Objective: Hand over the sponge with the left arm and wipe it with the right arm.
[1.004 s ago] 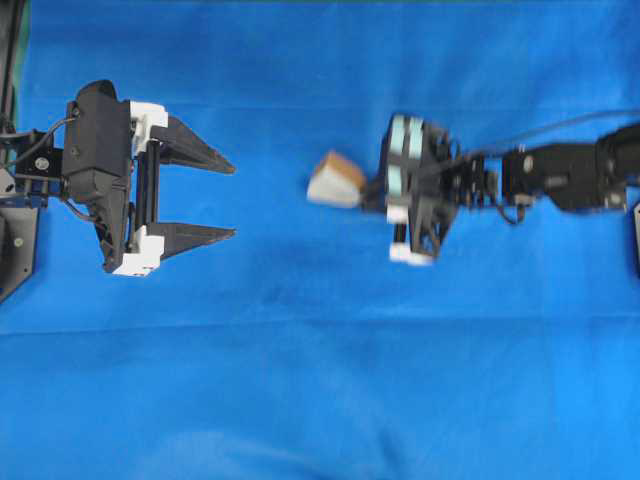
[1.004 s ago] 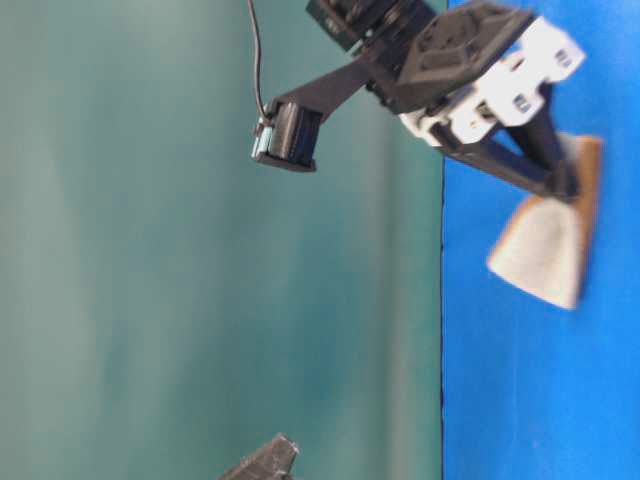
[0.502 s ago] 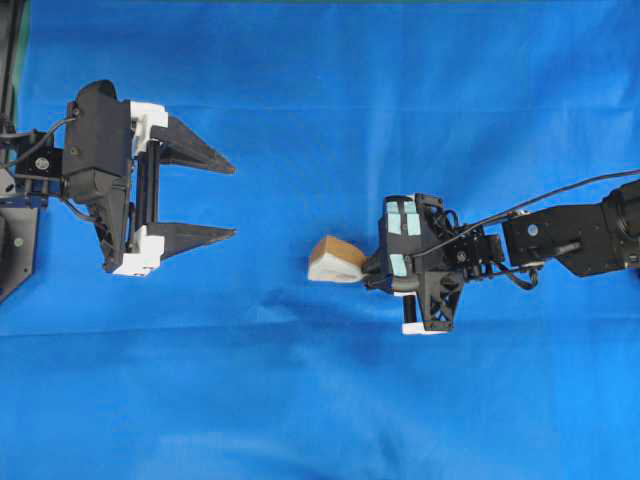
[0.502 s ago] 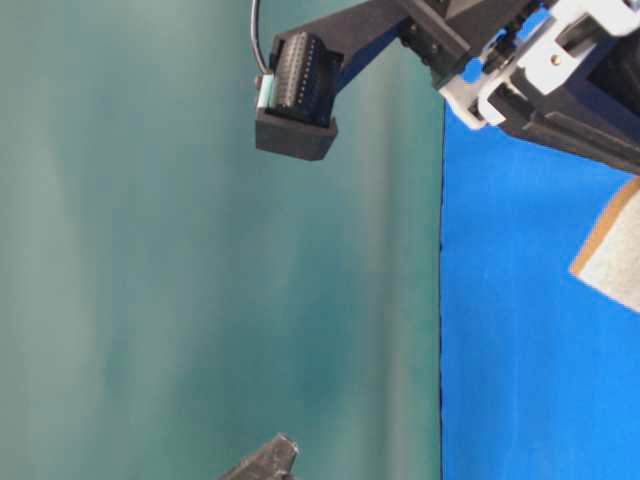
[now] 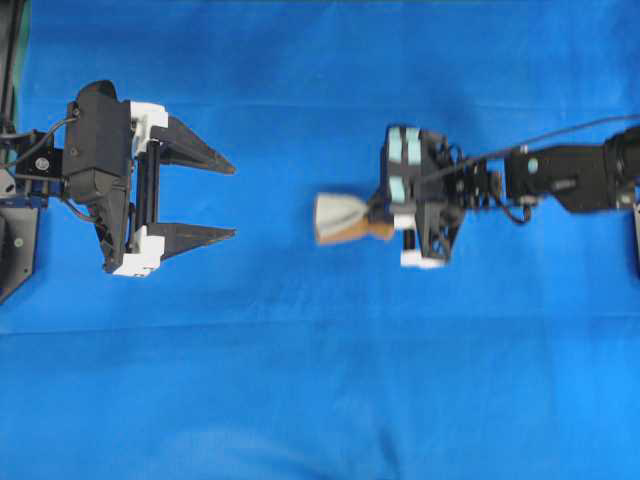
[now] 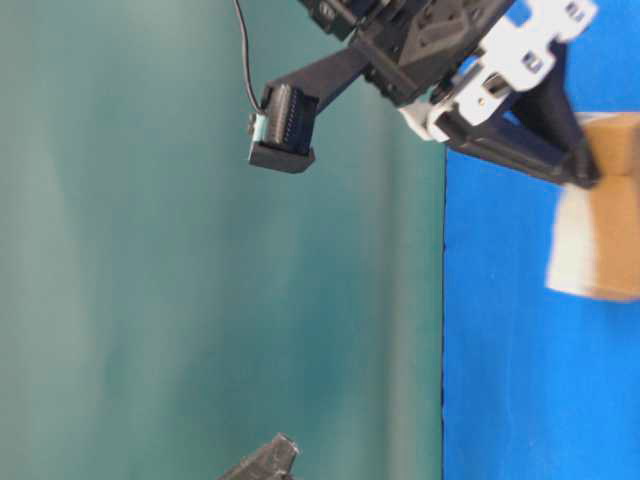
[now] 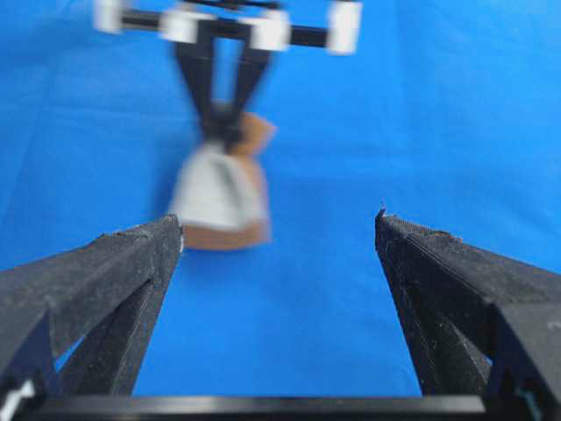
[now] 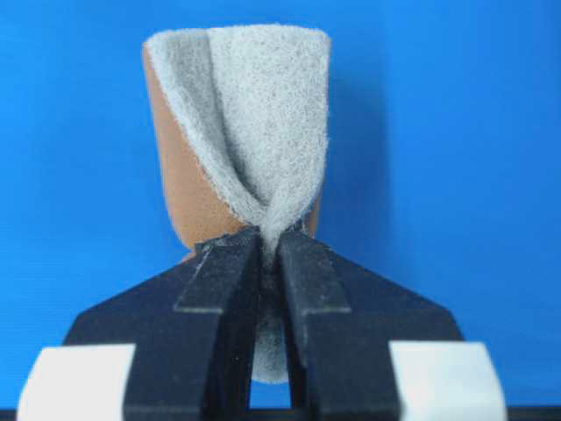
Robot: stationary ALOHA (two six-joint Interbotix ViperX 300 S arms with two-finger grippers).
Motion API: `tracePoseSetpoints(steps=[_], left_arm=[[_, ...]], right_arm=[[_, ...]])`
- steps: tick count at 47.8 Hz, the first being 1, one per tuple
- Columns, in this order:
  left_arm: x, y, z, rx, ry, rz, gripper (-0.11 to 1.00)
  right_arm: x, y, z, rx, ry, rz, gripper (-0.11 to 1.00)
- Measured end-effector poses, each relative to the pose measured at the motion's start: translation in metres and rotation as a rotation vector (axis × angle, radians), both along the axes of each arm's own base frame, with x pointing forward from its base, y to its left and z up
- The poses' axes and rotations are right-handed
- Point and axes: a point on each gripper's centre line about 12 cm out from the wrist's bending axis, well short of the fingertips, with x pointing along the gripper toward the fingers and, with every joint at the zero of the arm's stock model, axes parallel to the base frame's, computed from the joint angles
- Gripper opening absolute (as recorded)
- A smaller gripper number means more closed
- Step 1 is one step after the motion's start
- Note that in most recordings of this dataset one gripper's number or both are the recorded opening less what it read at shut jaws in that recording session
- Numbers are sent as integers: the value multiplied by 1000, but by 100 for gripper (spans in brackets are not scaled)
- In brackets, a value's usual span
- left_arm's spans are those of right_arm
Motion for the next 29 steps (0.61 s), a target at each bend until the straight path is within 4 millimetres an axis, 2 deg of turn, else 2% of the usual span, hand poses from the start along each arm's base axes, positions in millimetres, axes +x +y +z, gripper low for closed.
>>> tracePoseSetpoints(steps=[7, 14, 23, 29], left_arm=[[0, 0, 0, 0, 0, 0, 89], [0, 0, -1, 0, 3, 1, 89], [0, 0, -1, 0, 2, 0, 89], [0, 0, -1, 0, 2, 0, 89]], right_arm=[[-8, -44, 3, -39, 1, -79, 11], [-15, -72, 5, -58, -2, -137, 11], [-16, -78, 6, -61, -4, -151, 11], [-14, -71, 6, -49, -6, -145, 11]])
